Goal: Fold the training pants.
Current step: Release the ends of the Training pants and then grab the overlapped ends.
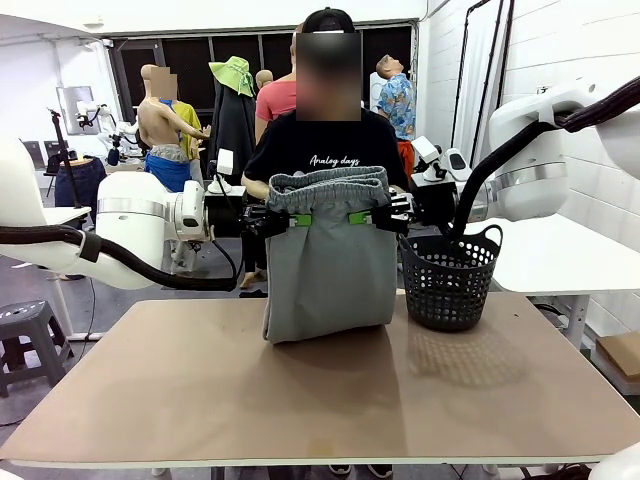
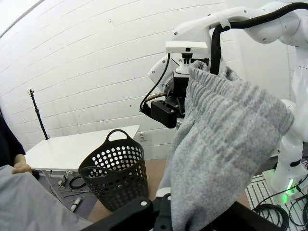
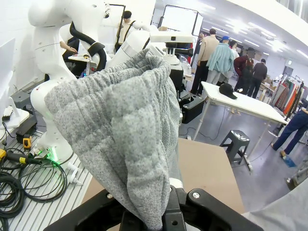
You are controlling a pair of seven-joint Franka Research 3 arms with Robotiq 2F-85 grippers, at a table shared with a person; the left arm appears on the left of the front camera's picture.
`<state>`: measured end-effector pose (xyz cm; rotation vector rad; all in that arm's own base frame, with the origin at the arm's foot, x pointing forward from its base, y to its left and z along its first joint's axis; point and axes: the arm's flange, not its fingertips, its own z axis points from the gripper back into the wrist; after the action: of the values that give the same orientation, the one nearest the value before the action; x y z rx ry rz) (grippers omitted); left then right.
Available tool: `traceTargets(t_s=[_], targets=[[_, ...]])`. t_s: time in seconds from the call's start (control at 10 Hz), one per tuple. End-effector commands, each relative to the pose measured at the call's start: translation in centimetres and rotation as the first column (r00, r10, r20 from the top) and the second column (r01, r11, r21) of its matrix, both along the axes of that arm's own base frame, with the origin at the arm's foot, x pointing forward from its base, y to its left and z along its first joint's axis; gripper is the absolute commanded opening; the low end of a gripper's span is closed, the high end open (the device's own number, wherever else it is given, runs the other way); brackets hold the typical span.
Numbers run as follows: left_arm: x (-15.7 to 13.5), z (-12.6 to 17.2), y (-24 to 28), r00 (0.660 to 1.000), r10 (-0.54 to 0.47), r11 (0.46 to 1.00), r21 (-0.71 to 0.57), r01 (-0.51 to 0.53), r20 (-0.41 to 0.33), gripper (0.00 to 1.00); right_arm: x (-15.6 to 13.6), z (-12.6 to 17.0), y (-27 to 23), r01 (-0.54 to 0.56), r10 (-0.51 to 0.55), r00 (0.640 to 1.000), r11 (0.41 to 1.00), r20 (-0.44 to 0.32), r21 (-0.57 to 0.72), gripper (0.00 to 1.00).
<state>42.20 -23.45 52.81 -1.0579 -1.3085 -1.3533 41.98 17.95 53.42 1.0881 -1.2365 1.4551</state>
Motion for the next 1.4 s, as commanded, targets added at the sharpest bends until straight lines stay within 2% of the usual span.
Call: traceTargets(t_s=[0.0, 1.3], targets=[[-0.15, 0.47, -0.01, 1.0, 0.01, 1.0, 0.0, -0.01, -0.012, 0.0, -0.17, 0.04, -0.05, 0.001, -0.001, 1.0, 1.0, 0.007, 0.018, 0.0], [-0.15, 0.47, -0.01, 1.0, 0.01, 1.0, 0.0, -0.01, -0.012, 0.0, -0.17, 0.04, -0.05, 0.001, -0.001, 1.0, 1.0, 0.007, 0.018, 0.0]])
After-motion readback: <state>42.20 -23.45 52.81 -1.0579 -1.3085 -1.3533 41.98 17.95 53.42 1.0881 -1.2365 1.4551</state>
